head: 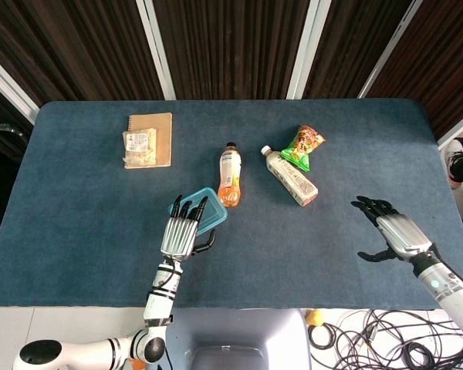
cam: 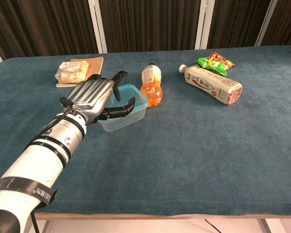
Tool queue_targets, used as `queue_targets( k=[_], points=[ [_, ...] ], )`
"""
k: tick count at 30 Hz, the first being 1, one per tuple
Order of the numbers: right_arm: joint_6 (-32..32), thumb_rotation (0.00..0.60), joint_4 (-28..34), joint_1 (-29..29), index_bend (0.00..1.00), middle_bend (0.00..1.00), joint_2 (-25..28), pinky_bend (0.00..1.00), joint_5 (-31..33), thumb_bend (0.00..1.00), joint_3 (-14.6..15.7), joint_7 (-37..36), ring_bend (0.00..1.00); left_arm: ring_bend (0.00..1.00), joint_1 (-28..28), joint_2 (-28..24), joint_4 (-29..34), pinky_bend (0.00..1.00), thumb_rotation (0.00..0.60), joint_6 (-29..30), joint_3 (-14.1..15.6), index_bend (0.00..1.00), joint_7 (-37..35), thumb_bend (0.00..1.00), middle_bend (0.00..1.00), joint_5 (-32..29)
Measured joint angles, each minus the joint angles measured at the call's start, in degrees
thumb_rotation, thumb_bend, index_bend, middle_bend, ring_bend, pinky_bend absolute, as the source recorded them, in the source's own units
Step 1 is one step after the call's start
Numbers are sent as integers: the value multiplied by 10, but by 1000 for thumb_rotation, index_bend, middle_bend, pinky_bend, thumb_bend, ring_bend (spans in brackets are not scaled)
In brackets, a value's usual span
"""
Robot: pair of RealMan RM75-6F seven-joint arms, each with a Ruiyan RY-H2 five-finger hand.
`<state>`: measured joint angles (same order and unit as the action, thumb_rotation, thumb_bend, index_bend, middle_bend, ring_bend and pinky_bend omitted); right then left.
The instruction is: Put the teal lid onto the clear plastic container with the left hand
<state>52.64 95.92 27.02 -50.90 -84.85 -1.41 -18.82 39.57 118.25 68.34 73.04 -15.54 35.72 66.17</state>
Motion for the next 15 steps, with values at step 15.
queue_targets(
  k=[15],
  points=[
    [-4,600,6,3,0,0,0,0,3,129,-1,5,0,181,-9,8,-17,0,124,-15,16,0,14,402,368,0]
  ],
)
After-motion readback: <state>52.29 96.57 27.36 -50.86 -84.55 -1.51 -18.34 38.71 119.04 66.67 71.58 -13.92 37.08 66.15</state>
